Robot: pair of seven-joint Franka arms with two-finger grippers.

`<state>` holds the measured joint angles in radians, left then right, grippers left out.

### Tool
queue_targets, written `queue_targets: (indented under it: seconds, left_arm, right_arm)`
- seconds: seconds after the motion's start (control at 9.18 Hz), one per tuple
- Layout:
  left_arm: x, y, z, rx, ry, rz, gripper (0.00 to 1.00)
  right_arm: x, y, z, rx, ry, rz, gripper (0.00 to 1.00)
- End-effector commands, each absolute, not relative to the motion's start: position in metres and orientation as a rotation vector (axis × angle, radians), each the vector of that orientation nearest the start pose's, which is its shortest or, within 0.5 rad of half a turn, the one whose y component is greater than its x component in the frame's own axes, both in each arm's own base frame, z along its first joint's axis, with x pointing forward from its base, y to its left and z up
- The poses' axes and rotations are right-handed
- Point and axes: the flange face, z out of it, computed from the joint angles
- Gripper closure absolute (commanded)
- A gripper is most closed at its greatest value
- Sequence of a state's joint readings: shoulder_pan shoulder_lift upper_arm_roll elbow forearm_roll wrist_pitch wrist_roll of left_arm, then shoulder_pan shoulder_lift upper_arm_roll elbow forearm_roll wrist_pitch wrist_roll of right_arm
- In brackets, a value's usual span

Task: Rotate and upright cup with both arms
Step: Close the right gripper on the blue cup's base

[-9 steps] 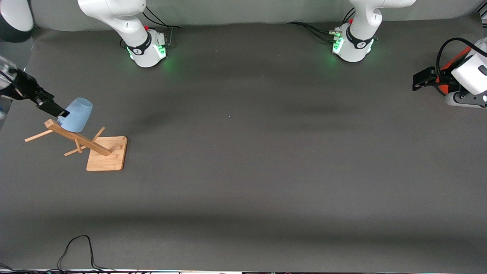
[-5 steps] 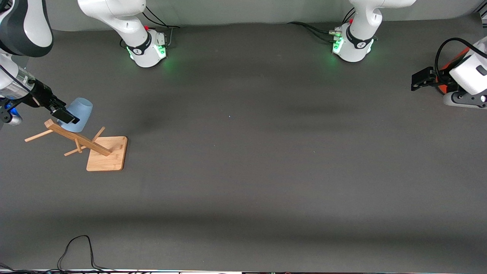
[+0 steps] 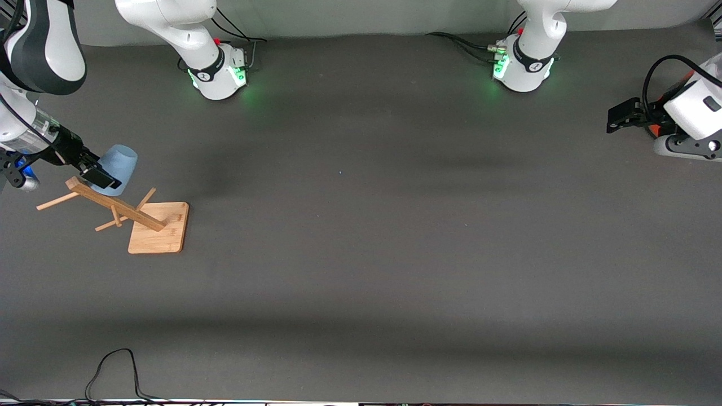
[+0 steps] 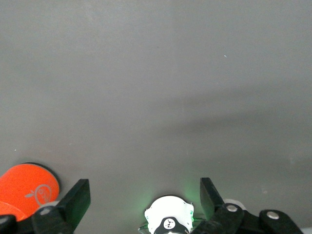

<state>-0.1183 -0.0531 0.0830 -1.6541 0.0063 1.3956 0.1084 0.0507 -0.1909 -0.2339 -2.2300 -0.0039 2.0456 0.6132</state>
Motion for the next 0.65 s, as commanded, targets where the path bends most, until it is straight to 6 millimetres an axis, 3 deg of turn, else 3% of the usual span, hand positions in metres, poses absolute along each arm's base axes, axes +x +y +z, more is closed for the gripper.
queue_targets:
  seconds: [0.0, 0.11, 0.22, 0.54]
  left_arm:
    - [0.512, -0.015, 0.605, -3.132, 0.255, 0.352, 0.00]
    - [0.511, -0.015, 0.606, -3.133, 0.255, 0.355, 0.00]
    - [0.511, -0.014, 0.606, -3.134, 0.253, 0.360, 0.00]
    - [0.510, -0.012, 0.605, -3.133, 0.274, 0.372, 0.00]
  right_arm:
    - [0.485, -0.089, 0.446, -2.827, 1.211, 0.007, 0.01]
    - [0.486, -0.089, 0.447, -2.820, 1.213, 0.002, 0.24]
    - [0.486, -0.086, 0.447, -2.823, 1.207, 0.004, 0.35]
    - [0.482, -0.083, 0.458, -2.824, 1.192, 0.000, 0.38]
